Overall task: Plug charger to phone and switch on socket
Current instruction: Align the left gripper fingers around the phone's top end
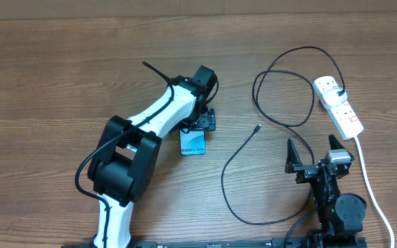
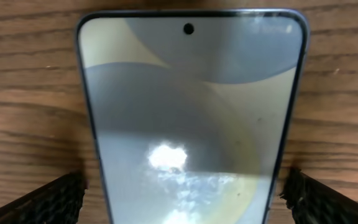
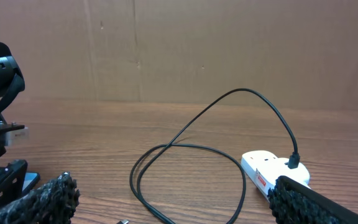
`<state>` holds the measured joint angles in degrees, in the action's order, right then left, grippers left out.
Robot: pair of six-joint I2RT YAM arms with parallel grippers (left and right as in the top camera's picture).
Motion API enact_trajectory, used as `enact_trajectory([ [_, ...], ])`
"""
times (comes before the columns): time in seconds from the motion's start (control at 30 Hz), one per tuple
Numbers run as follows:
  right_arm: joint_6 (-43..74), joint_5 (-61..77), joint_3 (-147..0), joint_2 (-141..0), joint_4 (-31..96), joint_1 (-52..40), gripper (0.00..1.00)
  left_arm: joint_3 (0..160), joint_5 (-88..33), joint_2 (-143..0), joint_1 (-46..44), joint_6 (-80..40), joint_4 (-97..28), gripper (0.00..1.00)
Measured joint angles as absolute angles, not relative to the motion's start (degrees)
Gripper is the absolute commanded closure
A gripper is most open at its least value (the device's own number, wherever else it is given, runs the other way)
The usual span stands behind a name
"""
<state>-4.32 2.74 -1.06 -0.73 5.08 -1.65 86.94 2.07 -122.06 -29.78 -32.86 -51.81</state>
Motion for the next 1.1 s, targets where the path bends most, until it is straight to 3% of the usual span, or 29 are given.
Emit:
enact_trajectory([
  [0.67, -4.32, 2.74, -1.06, -0.73, 5.08, -1.65, 0.0, 87.05, 1.17, -122.28, -29.61, -32.88, -51.37, 0.0],
  [0.83, -4.29, 2.72, -1.06, -0.73, 5.08, -1.65, 0.0, 87.09, 1.13, -122.28, -29.65, -32.88, -51.31, 0.09],
  [1.1, -4.29, 2.72, -1.06, -0.73, 5.06, -1.65, 0.0, 87.15, 1.3, -122.3, -29.69, -32.88, -51.48, 0.06],
])
